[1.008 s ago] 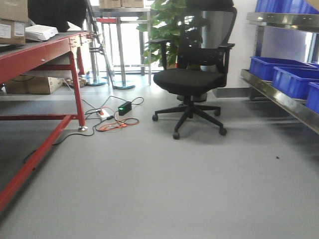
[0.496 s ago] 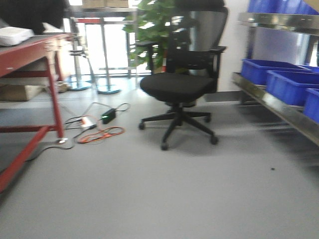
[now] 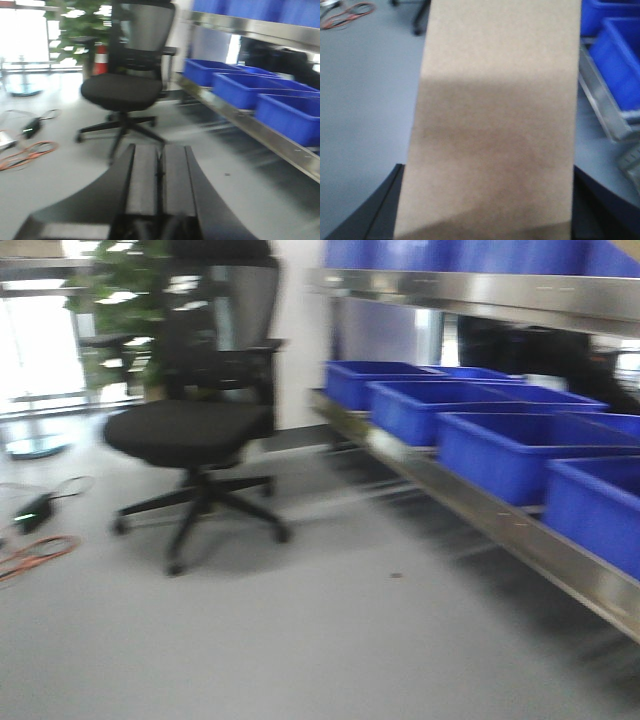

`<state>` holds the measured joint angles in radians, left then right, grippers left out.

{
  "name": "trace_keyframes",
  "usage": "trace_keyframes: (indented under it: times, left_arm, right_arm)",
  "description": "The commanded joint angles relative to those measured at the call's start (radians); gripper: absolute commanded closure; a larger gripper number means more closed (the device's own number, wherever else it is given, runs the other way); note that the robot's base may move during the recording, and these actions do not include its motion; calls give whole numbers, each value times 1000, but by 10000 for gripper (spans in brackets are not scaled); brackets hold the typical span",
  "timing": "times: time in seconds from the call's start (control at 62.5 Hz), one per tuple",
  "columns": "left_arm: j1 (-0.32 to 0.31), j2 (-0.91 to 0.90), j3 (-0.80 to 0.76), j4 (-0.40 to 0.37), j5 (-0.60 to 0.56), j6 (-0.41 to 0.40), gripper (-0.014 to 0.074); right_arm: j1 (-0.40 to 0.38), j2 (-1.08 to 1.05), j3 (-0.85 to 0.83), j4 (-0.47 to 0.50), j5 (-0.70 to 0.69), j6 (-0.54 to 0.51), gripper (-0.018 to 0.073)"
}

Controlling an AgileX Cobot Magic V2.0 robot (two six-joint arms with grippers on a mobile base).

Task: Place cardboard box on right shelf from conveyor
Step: 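Drive the base away from the conveyor to the blue-bin shelf rack, then carry the held box up toward the upper shelf with the right gripper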

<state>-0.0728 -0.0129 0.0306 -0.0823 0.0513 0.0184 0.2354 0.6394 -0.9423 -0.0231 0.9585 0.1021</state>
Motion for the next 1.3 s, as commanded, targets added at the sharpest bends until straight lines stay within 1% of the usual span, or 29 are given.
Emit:
trace_keyframes:
  times: [0.0, 1.28]
  left_arm:
    - [-6, -12, -3, -9, -91, -7, 715]
    - [-6, -12, -3, -9, -91, -7, 715]
  right_arm:
    - [-2, 4, -29, -9, -82, -10, 293]
    - [-2, 4, -29, -9, -82, -10, 293]
